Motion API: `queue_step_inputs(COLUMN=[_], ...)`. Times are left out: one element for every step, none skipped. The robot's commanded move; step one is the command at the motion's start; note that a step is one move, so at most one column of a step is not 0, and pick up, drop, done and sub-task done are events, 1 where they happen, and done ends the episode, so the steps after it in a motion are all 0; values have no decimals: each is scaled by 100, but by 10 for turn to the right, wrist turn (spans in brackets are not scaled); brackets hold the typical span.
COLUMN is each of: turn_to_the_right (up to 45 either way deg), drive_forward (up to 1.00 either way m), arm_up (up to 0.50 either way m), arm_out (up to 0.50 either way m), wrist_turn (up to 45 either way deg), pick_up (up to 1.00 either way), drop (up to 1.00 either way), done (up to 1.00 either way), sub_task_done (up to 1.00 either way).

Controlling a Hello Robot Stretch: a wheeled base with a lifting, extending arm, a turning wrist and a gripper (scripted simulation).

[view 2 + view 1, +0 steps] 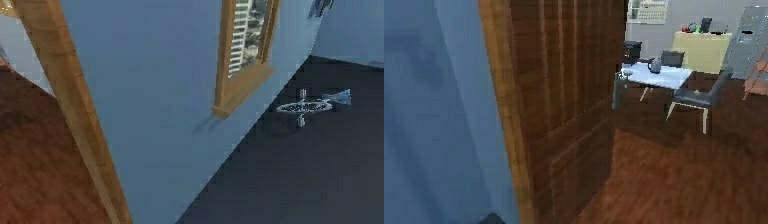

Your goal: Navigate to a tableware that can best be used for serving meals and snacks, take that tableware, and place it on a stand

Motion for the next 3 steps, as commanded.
queue_step_inputs(turn_to_the_right=[0,330,0], drive_forward=[30,0,100], arm_up=[0,0,0], arm_out=[0,0,0], wrist_turn=[0,0,0], pick_up=[0,0,0], drop=[0,0,0], done=[0,0,0], sub_task_done=[0,0,0])
